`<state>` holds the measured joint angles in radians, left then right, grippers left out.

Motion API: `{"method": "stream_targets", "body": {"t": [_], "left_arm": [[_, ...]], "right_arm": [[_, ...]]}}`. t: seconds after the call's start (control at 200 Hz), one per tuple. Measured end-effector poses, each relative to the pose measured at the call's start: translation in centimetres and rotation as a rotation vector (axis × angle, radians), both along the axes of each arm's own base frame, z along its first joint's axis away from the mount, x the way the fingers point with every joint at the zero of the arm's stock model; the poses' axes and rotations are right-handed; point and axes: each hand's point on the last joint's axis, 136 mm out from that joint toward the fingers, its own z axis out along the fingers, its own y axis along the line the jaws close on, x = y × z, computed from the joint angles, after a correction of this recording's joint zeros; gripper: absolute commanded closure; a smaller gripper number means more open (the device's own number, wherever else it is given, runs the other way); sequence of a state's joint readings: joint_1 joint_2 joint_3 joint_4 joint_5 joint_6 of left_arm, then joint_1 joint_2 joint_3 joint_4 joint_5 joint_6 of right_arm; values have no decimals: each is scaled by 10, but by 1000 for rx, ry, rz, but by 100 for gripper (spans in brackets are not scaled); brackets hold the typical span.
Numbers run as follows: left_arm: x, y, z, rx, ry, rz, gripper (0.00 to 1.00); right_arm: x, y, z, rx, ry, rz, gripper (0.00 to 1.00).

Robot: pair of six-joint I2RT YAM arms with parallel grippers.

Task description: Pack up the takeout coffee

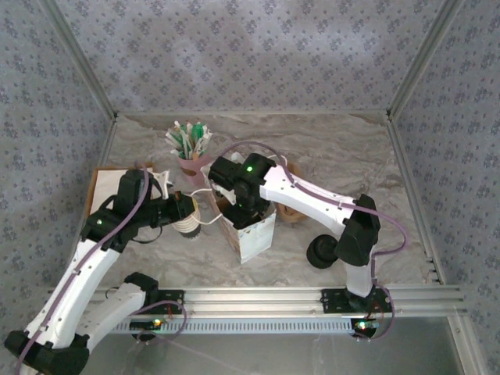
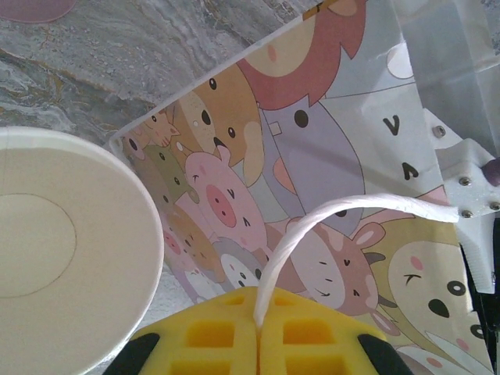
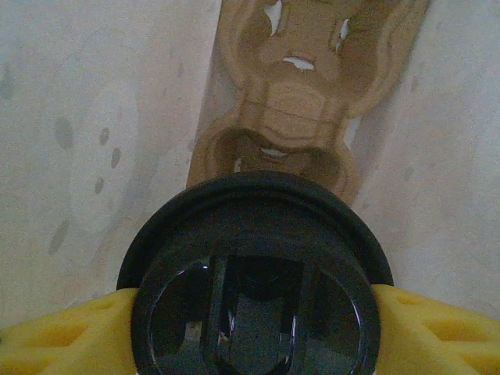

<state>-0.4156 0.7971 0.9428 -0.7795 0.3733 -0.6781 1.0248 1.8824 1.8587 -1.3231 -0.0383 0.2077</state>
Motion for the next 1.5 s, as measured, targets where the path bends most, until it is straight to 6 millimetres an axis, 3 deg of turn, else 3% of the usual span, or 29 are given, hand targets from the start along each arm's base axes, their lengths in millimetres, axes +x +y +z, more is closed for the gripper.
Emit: {"method": "stream_targets", "body": {"t": [0.939, 1.499], "left_arm": [[1, -1, -2, -5, -10, -4, 94], [-1, -1, 1, -10, -22, -3, 88]], "right_arm": [[2, 0, -4, 5, -3, -5, 29], [3, 2, -3, 15, -8, -6, 29]]}}
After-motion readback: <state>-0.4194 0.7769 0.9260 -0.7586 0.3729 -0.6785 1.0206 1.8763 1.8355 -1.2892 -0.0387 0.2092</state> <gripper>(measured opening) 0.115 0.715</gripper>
